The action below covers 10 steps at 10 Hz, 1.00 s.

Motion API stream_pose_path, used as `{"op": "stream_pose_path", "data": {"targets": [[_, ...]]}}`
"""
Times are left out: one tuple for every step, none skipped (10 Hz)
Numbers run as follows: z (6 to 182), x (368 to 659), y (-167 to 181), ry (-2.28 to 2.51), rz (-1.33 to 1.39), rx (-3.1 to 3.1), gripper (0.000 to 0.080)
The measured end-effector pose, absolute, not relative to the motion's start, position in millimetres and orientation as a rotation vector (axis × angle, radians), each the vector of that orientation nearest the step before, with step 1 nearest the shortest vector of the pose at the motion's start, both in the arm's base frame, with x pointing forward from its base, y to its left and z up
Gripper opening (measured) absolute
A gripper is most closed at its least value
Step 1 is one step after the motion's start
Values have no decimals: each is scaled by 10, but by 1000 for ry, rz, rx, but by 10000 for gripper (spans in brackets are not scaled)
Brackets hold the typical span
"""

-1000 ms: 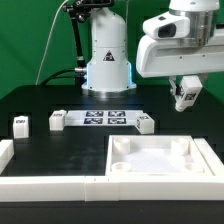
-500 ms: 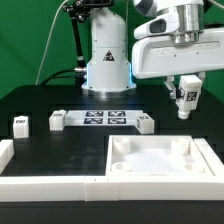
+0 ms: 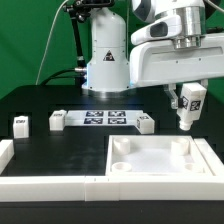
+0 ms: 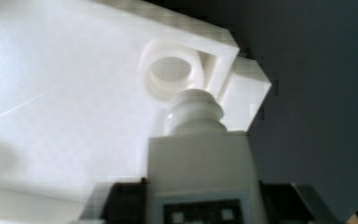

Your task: Assemble one leg

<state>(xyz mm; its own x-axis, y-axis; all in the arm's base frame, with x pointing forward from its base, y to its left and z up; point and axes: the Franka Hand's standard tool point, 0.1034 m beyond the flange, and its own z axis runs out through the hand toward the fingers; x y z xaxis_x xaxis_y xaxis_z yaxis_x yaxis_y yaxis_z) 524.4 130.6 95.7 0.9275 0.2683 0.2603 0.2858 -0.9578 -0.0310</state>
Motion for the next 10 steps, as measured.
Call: {"op": "stream_pose_path", "data": {"targets": [[956,5244,1305,-434,-393,-3017,288],[950,5239,1306,-434,-394,-3017,288],[920,5213,1317,-437,-423,-3011,288],[882,5261,1304,-455,-414,-3011,288],[881,5480,1318,-454,-445,-3003,288],[851,5675,1334,-474,-463,-2996,288],[834,5843,1349,-473,-479,-2990,288],[819,5959,1376,-469,-496,-2985,288],[815,6017,1382,-466,-505,-2983,288],[806,6055,1365,-478,-511,-2982,288]]}}
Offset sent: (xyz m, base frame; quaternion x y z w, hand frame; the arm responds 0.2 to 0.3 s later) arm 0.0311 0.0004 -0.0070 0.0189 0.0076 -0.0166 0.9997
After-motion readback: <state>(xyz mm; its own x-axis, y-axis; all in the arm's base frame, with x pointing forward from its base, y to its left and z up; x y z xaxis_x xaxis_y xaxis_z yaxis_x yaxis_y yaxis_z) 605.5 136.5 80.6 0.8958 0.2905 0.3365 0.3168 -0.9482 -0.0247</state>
